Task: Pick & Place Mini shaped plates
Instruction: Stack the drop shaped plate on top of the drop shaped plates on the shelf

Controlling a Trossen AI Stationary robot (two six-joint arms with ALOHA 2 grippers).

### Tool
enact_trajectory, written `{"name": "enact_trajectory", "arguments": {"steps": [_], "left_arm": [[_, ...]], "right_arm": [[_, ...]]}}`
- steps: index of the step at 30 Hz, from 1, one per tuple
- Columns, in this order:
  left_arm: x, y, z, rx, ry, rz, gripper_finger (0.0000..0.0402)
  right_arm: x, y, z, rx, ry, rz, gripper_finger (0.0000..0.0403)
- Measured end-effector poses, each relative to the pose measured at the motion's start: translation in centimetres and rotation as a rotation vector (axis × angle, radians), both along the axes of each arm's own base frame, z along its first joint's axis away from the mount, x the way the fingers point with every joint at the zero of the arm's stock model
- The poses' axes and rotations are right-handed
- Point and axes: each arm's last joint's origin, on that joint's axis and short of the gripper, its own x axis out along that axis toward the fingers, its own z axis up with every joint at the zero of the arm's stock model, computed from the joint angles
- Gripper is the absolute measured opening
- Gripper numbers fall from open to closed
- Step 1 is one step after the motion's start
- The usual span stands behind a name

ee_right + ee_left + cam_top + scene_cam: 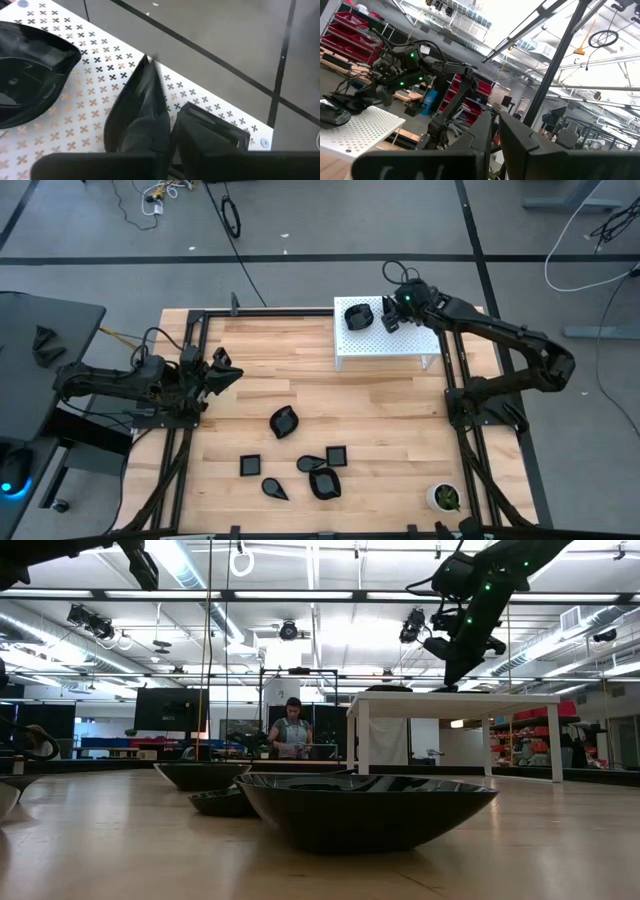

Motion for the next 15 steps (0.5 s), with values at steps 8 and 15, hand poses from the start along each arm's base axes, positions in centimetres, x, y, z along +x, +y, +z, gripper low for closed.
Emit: {"name": "enact_trajectory", "arguments": {"steps": [8,15], "left_arm": [[0.0,0.0,0.0,0.000,0.000,0.000,0.0042],[0.0,0.0,0.0,0.000,0.000,0.000,0.0042]], "right_arm": [[0.3,-0.1,0.1,-0.011,-0.027,-0.002,0.0082],[0.7,1.2,-0.1,0.139,-0.105,0.128,0.0072]]}}
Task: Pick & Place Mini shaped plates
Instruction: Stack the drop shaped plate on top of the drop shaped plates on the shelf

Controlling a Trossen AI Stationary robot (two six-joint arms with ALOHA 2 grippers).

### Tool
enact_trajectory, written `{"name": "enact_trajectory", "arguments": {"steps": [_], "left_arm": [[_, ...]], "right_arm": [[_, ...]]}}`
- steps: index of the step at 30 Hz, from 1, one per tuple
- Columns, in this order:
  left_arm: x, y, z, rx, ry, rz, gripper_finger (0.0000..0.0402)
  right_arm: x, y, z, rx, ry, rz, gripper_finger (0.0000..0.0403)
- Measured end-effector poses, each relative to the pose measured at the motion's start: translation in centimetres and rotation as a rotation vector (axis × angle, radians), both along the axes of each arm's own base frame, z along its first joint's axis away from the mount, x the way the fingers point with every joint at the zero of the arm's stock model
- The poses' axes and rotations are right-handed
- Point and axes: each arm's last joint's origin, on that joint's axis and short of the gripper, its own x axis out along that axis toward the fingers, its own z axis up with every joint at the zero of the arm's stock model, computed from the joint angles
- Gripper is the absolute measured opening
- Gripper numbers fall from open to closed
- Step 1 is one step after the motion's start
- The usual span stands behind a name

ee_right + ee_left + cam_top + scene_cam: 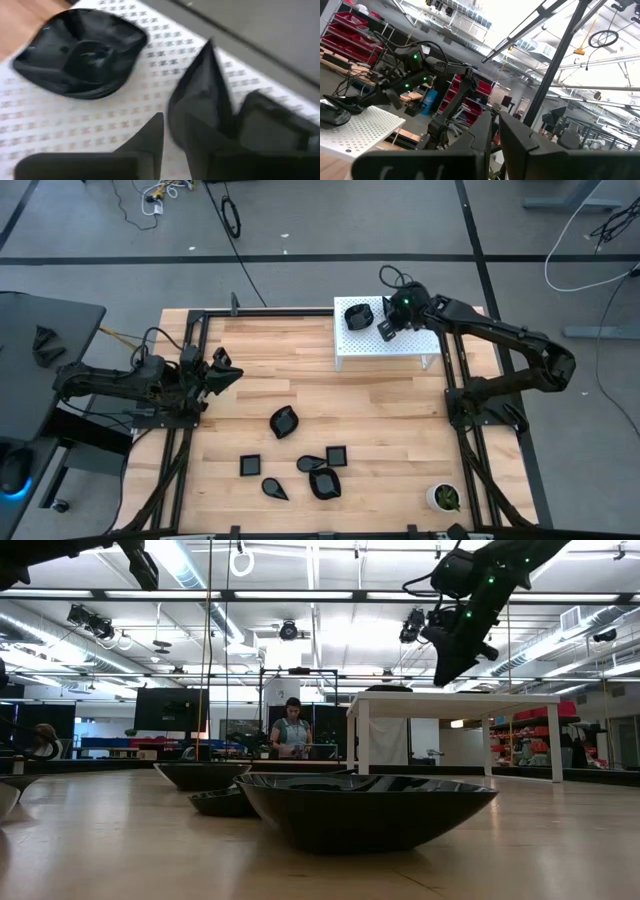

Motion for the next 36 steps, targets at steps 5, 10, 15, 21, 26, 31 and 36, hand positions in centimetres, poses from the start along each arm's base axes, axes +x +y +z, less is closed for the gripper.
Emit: {"name": "enact_trajectory", "arguments": {"steps": [5,10,15,21,26,31,36], "left_arm": [[0.0,0.0,0.0,0.000,0.000,0.000,0.0042],[0.0,0.0,0.0,0.000,0.000,0.000,0.0042],[0.0,0.0,0.0,0.000,0.000,0.000,0.0042],[0.0,0.0,0.0,0.000,0.000,0.000,0.0042],[0.0,0.0,0.0,0.000,0.000,0.000,0.0042],[0.0,0.0,0.0,0.000,0.000,0.000,0.0042],[0.0,0.0,0.0,0.000,0.000,0.000,0.0042]], "right_arm": [[0.0,0.1,0.0,0.037,-0.030,0.002,0.0040],[0.2,-0.1,-0.4,0.051,-0.024,0.006,0.0014],[1.0,-0.7,-1.5,0.080,0.000,0.033,0.0003],[1.2,-1.2,-1.8,0.015,0.037,-0.015,0.0009],[1.2,-1.2,-1.5,0.000,0.027,-0.018,0.0005],[0.9,-1.2,-1.2,-0.029,0.017,-0.104,0.0004],[0.9,-1.3,-1.4,-0.048,0.036,-0.146,0.0004]]}}
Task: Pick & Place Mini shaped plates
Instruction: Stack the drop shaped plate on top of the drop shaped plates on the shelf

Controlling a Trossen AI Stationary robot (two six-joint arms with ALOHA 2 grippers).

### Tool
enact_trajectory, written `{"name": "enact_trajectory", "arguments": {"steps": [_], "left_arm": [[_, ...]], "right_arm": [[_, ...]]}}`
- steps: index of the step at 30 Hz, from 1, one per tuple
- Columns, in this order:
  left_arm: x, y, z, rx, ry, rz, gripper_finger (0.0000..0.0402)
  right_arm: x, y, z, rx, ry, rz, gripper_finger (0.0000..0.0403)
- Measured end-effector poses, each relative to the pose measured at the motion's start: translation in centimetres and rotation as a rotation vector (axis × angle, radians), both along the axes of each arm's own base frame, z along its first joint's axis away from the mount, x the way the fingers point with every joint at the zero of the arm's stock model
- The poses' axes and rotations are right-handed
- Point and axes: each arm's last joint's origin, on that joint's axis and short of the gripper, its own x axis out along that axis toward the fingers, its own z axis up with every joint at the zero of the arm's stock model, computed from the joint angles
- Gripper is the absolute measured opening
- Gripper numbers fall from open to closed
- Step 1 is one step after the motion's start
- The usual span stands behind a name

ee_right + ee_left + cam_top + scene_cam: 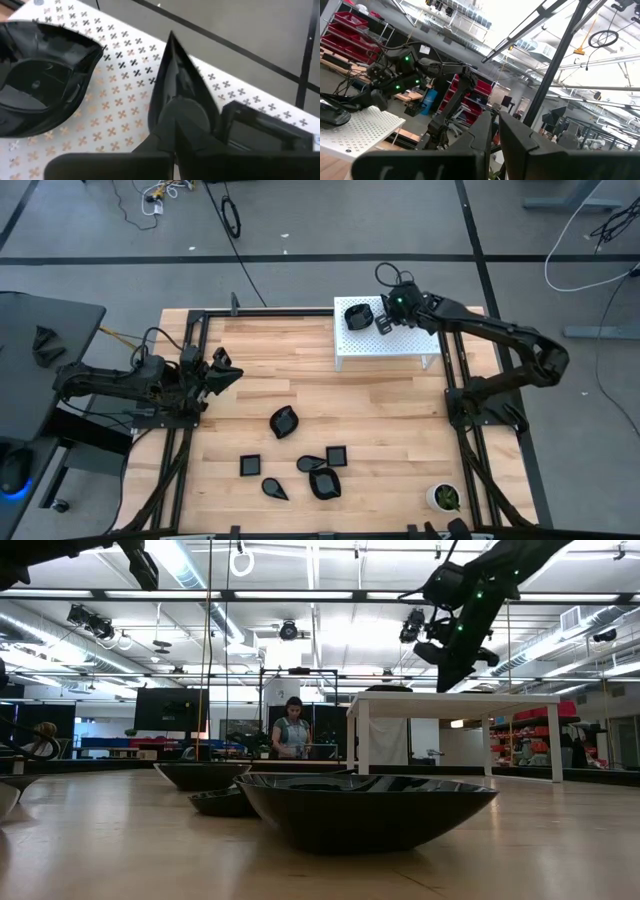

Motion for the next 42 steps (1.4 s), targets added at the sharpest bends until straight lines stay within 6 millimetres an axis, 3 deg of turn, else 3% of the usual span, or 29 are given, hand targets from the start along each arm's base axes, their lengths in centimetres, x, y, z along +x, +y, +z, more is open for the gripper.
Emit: {"name": "enact_trajectory", "arguments": {"steps": [8,24,33,42], "left_arm": [[0.0,0.0,0.0,0.000,0.000,0.000,0.0042],[0.0,0.0,0.0,0.000,0.000,0.000,0.0042],[0.0,0.0,0.0,0.000,0.000,0.000,0.0042],[0.0,0.0,0.0,0.000,-0.001,0.000,0.0042]], "right_arm": [[0.4,-0.2,-1.0,0.045,0.025,0.016,0.0003],[0.6,0.4,-0.3,0.107,-0.075,0.099,0.0003],[-0.2,0.6,-0.1,0.085,-0.058,-0.040,0.0003],[-0.4,0.8,0.5,0.068,-0.082,-0.035,0.0003]]}}
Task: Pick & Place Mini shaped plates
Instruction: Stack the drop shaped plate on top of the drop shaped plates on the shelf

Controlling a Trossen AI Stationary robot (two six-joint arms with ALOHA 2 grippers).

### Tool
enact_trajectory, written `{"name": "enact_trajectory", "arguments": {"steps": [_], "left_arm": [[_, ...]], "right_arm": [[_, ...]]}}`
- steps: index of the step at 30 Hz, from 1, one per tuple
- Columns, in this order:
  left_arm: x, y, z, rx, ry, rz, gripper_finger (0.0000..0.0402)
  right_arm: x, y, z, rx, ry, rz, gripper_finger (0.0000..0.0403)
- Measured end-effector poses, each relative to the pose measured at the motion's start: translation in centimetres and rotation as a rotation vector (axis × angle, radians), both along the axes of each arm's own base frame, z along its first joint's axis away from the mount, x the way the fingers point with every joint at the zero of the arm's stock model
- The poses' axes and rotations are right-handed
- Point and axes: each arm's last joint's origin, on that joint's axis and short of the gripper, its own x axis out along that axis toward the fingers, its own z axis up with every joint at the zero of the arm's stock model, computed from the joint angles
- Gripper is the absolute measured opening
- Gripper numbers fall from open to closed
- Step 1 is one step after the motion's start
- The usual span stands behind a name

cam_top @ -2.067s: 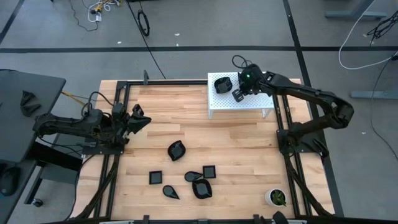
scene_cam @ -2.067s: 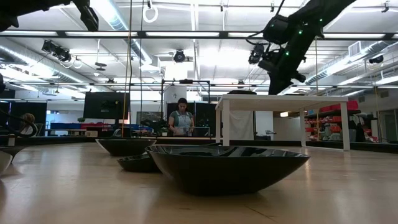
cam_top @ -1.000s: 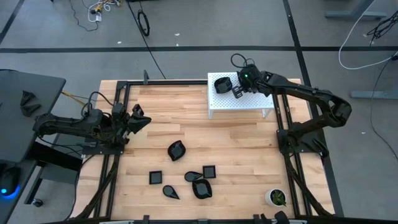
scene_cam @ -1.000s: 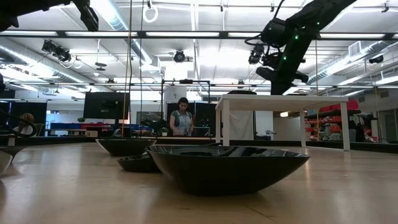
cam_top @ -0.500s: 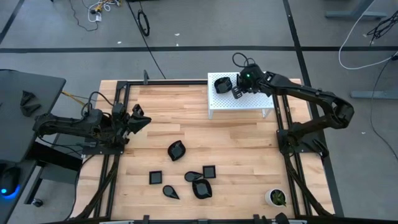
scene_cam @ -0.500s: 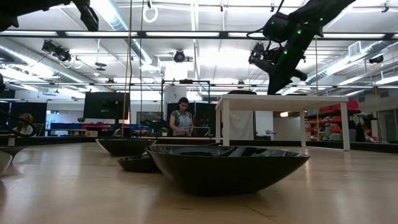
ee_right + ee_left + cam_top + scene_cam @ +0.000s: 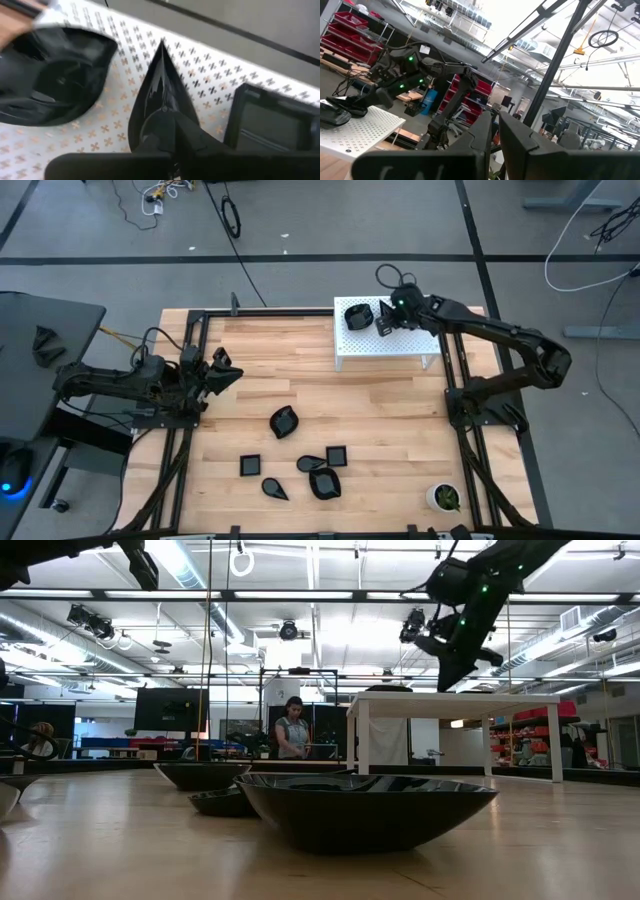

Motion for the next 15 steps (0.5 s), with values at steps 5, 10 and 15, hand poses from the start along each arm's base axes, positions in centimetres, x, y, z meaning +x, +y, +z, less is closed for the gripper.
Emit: {"name": "enact_trajectory", "arguments": {"steps": [5,10,15], "left_arm": [[0.0,0.0,0.0,0.000,0.001,0.000,0.0042],[0.0,0.0,0.0,0.000,0.001,0.000,0.0042],[0.0,0.0,0.0,0.000,0.001,0.000,0.0042]], "right_arm": [[-0.9,0.7,1.5,-0.032,-0.055,-0.011,0.0003],[-1.6,1.0,1.3,0.011,-0.023,-0.035,0.0003],[-1.4,0.8,0.6,0.044,0.005,-0.053,0.0003]]}}
